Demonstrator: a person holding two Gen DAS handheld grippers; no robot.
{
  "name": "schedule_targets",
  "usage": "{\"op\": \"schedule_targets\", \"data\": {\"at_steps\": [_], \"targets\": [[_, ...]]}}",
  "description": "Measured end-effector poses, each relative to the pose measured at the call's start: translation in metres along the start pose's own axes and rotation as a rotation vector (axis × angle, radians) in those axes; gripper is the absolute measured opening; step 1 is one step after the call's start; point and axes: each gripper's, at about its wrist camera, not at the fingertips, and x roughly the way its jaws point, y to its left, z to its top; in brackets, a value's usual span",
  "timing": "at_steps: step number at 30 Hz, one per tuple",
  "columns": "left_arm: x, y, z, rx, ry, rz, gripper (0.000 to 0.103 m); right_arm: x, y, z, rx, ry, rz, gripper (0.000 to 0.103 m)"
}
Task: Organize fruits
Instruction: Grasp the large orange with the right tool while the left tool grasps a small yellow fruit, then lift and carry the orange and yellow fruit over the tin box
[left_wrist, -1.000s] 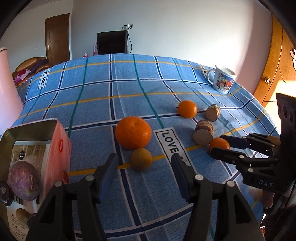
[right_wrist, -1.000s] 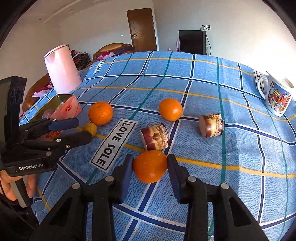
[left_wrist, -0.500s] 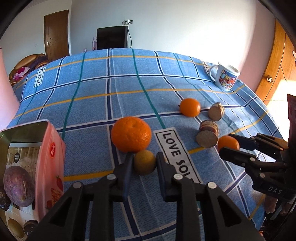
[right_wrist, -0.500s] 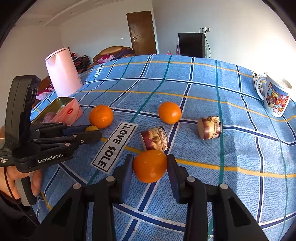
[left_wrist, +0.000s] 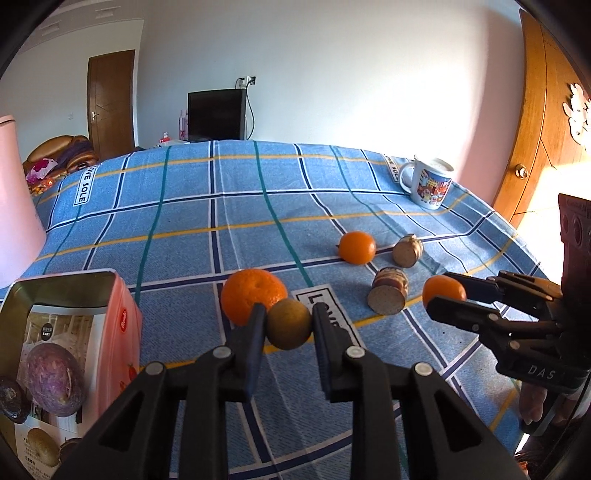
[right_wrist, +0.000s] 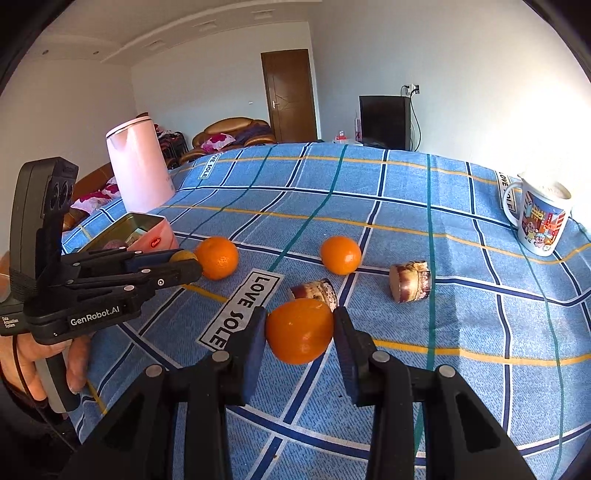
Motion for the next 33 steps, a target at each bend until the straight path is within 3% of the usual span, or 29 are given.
{"op": "schedule_targets", "data": {"at_steps": [18,33], "targets": [[-0.028,-0.003,-0.003,0.025,-0.156,0.012,0.026,-0.024,0.006,-0.003,-0.025,-0.124,-0.017,0.038],[-0.043,-0.007,-0.006,0.049,-0.238,0.036,0.026,-0.039,0.01,-0.006,-0.051,-0.209,-0.033,0.038]]}}
